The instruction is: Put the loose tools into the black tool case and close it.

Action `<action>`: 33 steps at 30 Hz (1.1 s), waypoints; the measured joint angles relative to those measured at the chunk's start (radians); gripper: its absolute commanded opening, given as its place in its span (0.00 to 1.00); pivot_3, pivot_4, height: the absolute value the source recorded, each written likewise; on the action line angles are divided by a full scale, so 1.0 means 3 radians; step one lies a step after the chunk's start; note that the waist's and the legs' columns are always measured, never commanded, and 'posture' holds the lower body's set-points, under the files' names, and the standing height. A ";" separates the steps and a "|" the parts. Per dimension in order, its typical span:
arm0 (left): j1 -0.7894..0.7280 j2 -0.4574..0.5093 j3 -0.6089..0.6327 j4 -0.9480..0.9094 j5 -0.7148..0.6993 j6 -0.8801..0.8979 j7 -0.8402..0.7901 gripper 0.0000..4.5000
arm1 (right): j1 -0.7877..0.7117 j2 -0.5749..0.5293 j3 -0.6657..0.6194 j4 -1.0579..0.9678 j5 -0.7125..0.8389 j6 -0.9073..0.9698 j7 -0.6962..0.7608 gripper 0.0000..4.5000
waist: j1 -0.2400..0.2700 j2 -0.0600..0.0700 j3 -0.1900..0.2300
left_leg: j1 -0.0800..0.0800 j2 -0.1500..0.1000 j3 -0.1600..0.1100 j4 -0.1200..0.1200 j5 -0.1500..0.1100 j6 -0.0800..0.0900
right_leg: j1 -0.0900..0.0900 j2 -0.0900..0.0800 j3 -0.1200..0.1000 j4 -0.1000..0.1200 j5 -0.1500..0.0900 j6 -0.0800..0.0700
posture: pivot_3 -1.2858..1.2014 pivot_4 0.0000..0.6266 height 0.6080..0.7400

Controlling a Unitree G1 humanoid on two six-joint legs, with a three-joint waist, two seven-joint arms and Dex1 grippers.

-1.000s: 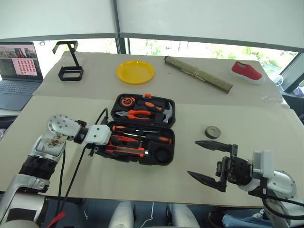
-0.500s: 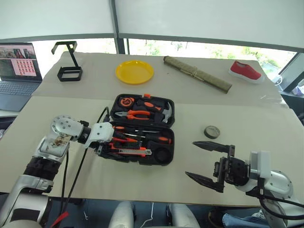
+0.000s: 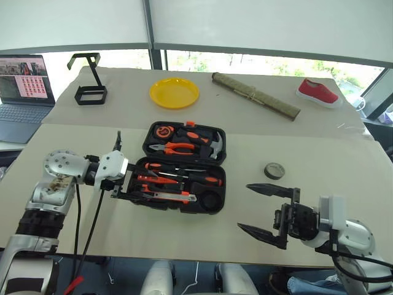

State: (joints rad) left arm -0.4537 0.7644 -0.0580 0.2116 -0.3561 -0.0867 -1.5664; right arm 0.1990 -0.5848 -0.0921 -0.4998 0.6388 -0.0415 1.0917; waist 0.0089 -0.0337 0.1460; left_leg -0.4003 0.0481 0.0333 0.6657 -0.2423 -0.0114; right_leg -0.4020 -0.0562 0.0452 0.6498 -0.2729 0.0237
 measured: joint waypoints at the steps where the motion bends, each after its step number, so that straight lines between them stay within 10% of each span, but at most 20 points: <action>1: 0.0007 -0.0044 -0.0001 0.0000 -0.0003 -0.0006 0.0015 0.31 | -0.0012 0.0006 0.0009 0.0000 -0.0006 0.0000 -0.0005 1.00 | 0.0000 0.0000 0.0000 | -0.0001 0.0000 0.0000 0.0001 0.0000 0.0000 | 0.0000 0.0000 0.0000 0.0000 0.0000 0.0000 | 0.52 0.24 1.00; 5: 0.0085 -0.0172 -0.0036 0.0144 0.0084 -0.0269 0.0031 0.01 | -0.0046 0.0004 0.0011 0.0000 -0.0013 0.0009 -0.0016 1.00 | -0.0009 0.0000 0.0000 | 0.0000 0.0001 -0.0001 0.0002 0.0000 0.0000 | -0.0001 0.0002 0.0000 0.0002 0.0000 0.0000 | 0.52 0.24 1.00; 33: 0.0035 -0.0445 -0.0231 0.0903 0.0396 -0.0439 0.0441 0.01 | 0.0055 0.0004 -0.0033 -0.0048 -0.0023 0.0031 -0.0144 1.00 | -0.0011 0.0066 -0.0073 | 0.0056 -0.0002 0.0004 0.0009 -0.0001 0.0000 | 0.0055 0.0000 0.0007 0.0012 -0.0004 0.0003 | 0.52 0.24 1.00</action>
State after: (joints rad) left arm -0.4433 0.6308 -0.1273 0.4825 -0.2374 -0.2185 -1.4342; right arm 0.2154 -0.5835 -0.1020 -0.5142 0.6320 -0.0321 1.0485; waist 0.0057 -0.0140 0.1242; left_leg -0.3834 0.0476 0.0346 0.6683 -0.2426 -0.0113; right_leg -0.3856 -0.0561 0.0474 0.6535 -0.2741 0.0248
